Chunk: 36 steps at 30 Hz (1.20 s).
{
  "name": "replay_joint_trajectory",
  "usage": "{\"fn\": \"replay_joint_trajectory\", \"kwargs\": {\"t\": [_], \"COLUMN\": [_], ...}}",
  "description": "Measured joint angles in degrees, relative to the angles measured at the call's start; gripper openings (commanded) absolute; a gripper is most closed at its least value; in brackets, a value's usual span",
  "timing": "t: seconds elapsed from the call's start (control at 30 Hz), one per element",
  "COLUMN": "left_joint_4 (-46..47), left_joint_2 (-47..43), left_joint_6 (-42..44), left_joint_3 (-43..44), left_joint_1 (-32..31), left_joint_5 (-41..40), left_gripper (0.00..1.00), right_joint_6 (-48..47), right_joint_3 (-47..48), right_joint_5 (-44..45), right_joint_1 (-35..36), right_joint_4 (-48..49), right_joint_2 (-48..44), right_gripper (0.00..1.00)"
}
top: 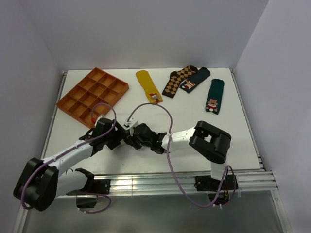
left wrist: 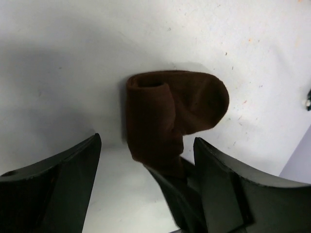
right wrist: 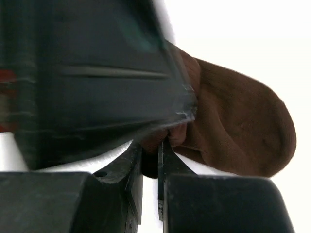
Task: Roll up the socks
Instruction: Roll the sock at the center of the board.
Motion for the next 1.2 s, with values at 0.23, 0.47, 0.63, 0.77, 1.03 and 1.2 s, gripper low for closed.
{"fn": "replay_joint_trajectory", "kwargs": {"t": [0.23,0.47,0.63,0.77,1.03,1.2], "left_joint_4": [0.5,4.6,8.3,10.5,16.6,20.1], "left_joint_2": [-7.1,-8.7,-8.8,-7.3,-2.6,0.6], "left_joint_6": [-2.2,-3.9,-4.5,-4.5,-4.5,-4.7], "left_joint_3": [-4.9,-8.6,-10.3,-10.4,-10.5,-10.5], "left_joint_1": [1.4,2.4,2.6,2.6,2.7,2.7], "left_joint_5": [-0.2,0.0,0.3,0.4,1.3,1.4], "left_gripper": [0.80,0.78,0.76,0.74,0.63,0.50], "right_joint_6": [6.6,14.9,21.6,26.8,30.1,30.9], "right_joint_3": [-1.2,-1.0,-1.0,-1.0,1.4,2.6], "right_joint_5": [-16.7,-30.8,-39.2,-44.4,-48.3,-49.5], "right_joint_1": [-7.5,-13.8,-17.4,-19.6,-20.6,-21.0], "right_joint_4": [1.7,6.1,9.9,13.3,12.4,11.0], "right_joint_2": [0.0,3.4,6.6,9.1,11.5,12.2], "right_gripper": [0.00,0.00,0.00,0.00,0.00,0.01]}}
